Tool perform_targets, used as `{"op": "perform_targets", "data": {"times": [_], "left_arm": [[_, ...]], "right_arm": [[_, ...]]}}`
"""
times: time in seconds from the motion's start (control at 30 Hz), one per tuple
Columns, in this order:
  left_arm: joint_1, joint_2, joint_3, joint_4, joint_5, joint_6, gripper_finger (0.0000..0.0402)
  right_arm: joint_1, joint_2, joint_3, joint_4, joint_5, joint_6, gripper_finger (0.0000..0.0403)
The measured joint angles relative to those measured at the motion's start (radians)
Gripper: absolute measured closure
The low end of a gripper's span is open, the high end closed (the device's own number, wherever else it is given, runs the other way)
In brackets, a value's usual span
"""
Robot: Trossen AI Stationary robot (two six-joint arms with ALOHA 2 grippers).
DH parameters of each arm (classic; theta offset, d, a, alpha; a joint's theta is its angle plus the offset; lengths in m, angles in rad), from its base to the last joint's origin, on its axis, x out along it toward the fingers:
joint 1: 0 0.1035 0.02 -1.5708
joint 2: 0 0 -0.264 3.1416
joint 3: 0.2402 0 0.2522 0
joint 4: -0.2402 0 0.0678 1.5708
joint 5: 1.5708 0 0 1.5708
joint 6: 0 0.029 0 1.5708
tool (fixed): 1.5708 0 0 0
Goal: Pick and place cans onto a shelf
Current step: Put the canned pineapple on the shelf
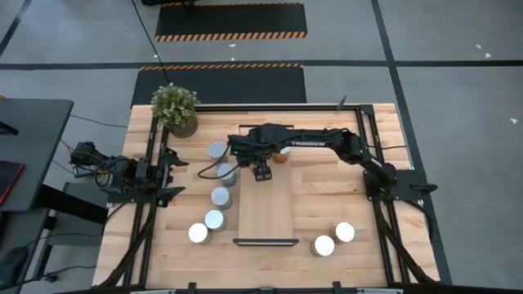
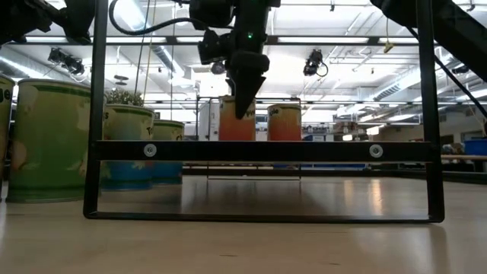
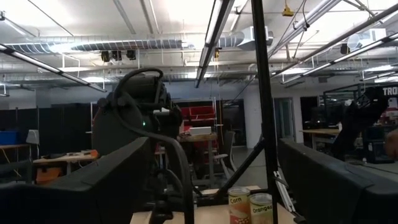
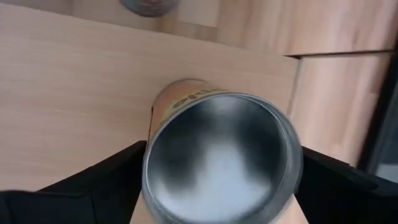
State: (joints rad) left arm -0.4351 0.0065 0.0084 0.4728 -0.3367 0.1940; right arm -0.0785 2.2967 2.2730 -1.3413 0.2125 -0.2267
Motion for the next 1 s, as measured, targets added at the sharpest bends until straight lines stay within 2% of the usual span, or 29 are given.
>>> {"op": "perform_targets", "data": {"times": [0.3, 0.47, 0.67, 0.87, 1.0], "left_arm": [[0.000, 0.000, 0.000, 0.000, 0.000, 0.000, 0.0044], [0.000, 0.000, 0.000, 0.000, 0.000, 0.000, 0.0044], [0.000, 0.000, 0.000, 0.000, 0.000, -0.005, 0.0044], [0.000, 0.000, 0.000, 0.000, 0.000, -0.001, 0.0044], [0.000, 0.000, 0.000, 0.000, 0.000, -0.001, 0.0044]], "right_arm": [[0.001, -0.005, 0.004, -0.012, 0.115, 0.036, 0.0034], [0.000, -0.015, 0.006, -0.015, 0.135, 0.034, 0.0034], [-0.001, -0.015, 0.006, -0.023, 0.122, 0.022, 0.0035], [-0.030, -0.015, 0.006, -0.008, -0.026, -0.017, 0.0029], [-0.047, -0.013, 0.004, 0.018, -0.025, -0.023, 0.0014]]}}
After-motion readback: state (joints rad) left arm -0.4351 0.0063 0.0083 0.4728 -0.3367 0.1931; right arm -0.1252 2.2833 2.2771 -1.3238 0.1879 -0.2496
